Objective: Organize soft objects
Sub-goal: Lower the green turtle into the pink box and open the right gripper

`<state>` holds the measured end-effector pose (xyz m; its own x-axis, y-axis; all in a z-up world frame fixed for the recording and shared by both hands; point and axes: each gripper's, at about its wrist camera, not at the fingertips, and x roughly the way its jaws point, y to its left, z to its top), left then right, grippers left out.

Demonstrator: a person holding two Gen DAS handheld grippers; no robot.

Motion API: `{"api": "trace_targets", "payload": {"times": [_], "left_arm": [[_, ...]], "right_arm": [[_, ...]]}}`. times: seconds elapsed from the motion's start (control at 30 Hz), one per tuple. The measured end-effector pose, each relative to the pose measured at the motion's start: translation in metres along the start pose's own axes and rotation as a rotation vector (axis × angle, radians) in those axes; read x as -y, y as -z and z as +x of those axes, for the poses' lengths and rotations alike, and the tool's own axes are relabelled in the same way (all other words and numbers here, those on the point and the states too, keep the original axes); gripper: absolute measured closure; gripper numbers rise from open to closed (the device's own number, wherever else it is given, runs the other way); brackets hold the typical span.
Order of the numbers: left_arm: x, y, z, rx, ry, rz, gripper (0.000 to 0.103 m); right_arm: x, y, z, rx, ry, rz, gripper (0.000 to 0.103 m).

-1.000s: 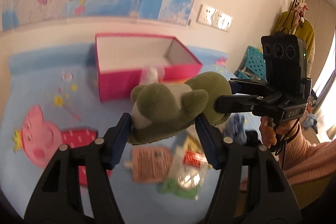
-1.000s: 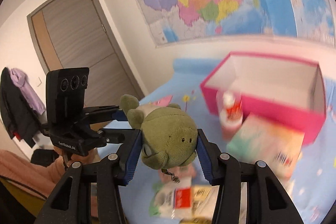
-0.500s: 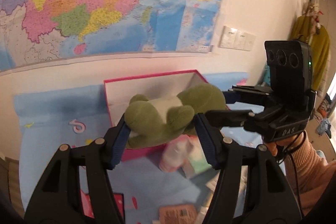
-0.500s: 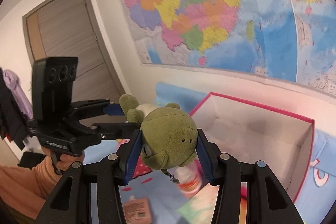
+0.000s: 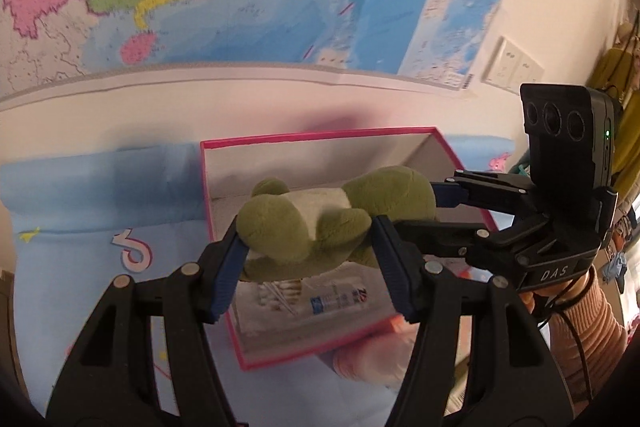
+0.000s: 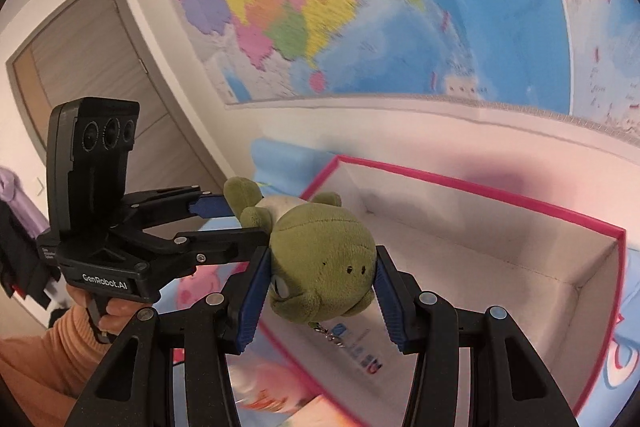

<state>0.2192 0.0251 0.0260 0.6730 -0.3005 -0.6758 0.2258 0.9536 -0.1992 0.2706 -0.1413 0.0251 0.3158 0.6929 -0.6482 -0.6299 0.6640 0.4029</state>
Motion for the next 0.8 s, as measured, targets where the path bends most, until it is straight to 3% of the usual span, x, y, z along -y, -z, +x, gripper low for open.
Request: {"api": "trace_targets", "payload": {"times": [0.23,0.3,0.47,0.8], "left_arm": [[-0.013,-0.01,0.028,-0.025,-0.028,-0.034,0.039],[-0.016,-0.012,0.033,-0.028,-0.031,-0.044,0.044],[-0.012,-0.007,0.042,-0.033,-0.085,-0.026,0.044],[-0.017,-0.003,0.025,0.011,-0.091,-0.046,0.044]], "right_arm": [[0.023,-0.009,0.028,-0.052,0.014,0.045,0.051],[0.028,-0.012,0.034,-0.057,0.029,0.059,0.049],[0.032,-0.017,0.041,-0.102,0.196,0.089,0.035],[0.032,0.004,0.037,-0.178,0.218,0.085,0.035]]}}
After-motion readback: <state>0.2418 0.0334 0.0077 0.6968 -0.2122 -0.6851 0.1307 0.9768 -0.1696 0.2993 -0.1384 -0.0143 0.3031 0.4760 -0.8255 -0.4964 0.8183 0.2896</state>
